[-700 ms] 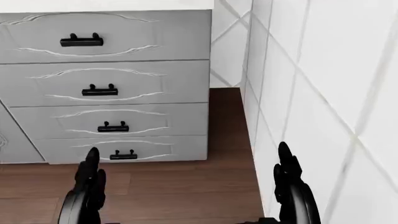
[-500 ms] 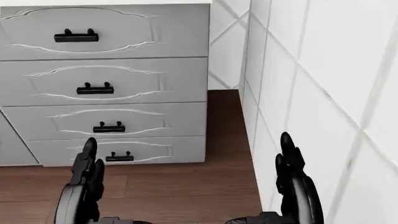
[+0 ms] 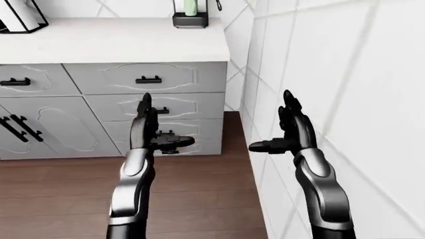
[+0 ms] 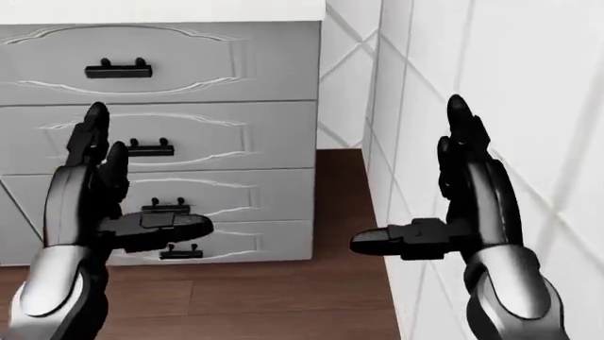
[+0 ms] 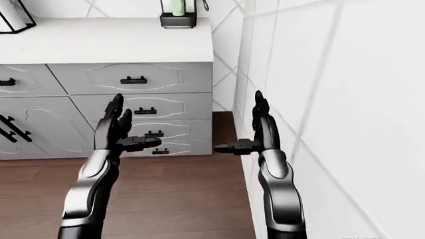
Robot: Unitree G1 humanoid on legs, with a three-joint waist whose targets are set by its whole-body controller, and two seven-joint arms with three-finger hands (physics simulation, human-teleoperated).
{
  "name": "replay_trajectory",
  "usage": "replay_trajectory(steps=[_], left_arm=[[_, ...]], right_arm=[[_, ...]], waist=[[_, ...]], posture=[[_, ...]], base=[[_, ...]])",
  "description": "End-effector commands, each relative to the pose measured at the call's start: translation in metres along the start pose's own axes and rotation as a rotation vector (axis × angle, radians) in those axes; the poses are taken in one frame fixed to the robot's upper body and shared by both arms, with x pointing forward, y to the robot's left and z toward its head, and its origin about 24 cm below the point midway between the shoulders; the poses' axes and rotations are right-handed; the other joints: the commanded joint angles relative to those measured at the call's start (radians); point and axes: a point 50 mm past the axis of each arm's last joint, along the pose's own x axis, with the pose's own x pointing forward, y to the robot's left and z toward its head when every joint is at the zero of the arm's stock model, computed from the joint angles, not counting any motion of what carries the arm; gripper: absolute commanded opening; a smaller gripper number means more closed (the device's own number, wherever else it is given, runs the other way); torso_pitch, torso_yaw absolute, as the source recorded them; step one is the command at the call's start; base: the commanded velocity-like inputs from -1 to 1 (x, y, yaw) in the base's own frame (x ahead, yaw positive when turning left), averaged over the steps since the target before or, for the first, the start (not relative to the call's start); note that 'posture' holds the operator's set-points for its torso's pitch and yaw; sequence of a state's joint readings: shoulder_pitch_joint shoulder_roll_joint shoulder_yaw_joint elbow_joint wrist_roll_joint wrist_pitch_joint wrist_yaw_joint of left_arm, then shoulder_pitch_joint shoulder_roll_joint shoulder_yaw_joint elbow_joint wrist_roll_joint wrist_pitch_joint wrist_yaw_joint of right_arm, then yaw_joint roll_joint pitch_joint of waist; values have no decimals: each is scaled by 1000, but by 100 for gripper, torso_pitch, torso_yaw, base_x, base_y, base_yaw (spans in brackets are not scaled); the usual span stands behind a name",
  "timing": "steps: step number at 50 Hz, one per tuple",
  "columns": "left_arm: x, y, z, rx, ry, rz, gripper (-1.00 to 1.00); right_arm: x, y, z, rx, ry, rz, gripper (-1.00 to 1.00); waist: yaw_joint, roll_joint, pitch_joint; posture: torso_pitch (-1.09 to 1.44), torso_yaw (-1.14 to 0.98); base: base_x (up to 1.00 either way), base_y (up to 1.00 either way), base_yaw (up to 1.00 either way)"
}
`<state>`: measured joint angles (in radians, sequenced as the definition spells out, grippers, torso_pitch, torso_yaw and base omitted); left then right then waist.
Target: Press the button on the coffee machine to serve coffee.
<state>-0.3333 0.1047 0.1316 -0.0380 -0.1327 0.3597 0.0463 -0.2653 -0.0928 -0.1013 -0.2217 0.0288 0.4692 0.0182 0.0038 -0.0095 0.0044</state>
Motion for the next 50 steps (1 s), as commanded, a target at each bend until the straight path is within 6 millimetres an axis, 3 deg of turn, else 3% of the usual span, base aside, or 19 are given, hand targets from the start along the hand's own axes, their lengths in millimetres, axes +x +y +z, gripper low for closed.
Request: replay_trajectory(steps=[1,7,13,19,29,35,50], left_arm=[[4,-1,23,-20,-64,-9,100],[18,0,51,-16,-67,-22,100],[30,-5,94,-56,-108,-58,100],[31,-7,105,-37,-107,-72,100],[17,-10,149,-7,-173,-92,100],[14,0,160,-32,-191,-57,100],[11,-3,165,-43,-207,-60,100]], right_arm=[[4,2,23,-1,-60,14,100],[11,4,47,-3,-65,32,100],[19,1,82,12,-93,53,100],[14,-5,111,12,-138,47,100],[13,-4,143,26,-203,54,100],[-2,1,164,35,-251,77,100],[-4,-1,167,59,-267,89,100]], waist=[[1,2,-18],[0,8,-17],[1,6,-9],[3,7,-3],[0,6,4],[4,10,13],[4,9,20]], posture=[[0,0],[0,0],[0,0],[0,0],[0,0],[0,0],[0,0]], base=[[0,0,0],[0,0,0],[0,0,0],[0,0,0],[0,0,0],[0,0,0],[2,0,0]])
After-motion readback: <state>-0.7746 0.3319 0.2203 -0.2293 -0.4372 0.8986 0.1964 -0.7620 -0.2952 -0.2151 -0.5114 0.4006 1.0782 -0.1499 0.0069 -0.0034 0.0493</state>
